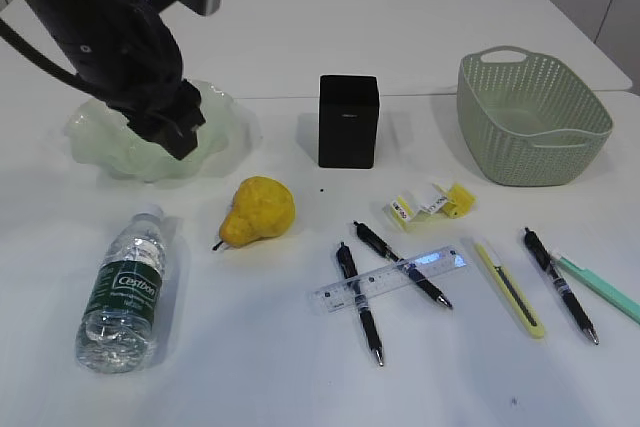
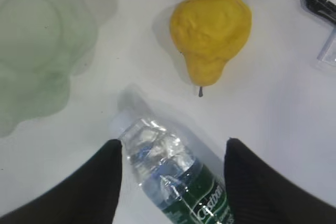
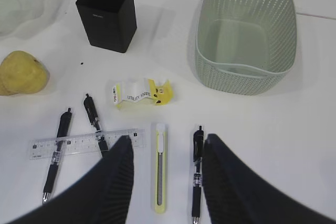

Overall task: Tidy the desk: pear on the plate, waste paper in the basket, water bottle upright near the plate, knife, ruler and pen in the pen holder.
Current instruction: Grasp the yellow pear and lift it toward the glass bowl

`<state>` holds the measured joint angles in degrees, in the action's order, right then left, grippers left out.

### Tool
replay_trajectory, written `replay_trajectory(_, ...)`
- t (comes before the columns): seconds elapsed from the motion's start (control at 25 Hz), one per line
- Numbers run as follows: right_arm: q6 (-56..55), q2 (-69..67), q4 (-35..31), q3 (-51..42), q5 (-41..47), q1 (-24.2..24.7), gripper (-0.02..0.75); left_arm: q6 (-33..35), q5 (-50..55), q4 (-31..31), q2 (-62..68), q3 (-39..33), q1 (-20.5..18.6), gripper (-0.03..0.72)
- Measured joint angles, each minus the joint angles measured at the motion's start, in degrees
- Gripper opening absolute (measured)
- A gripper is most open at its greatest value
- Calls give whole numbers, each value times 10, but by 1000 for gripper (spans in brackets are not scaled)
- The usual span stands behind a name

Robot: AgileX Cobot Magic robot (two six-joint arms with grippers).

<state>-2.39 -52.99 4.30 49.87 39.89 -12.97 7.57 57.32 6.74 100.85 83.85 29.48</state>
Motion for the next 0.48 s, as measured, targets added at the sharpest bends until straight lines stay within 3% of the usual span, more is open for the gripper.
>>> replay_trajectory(0.2, 0, 0, 0, 0, 0, 0, 323, 35, -16, -42, 42, 0, 0, 508)
replay_trajectory(0.48, -1, 0, 0, 0, 0, 0, 322, 48, -43, -48, 97, 1, 0, 529)
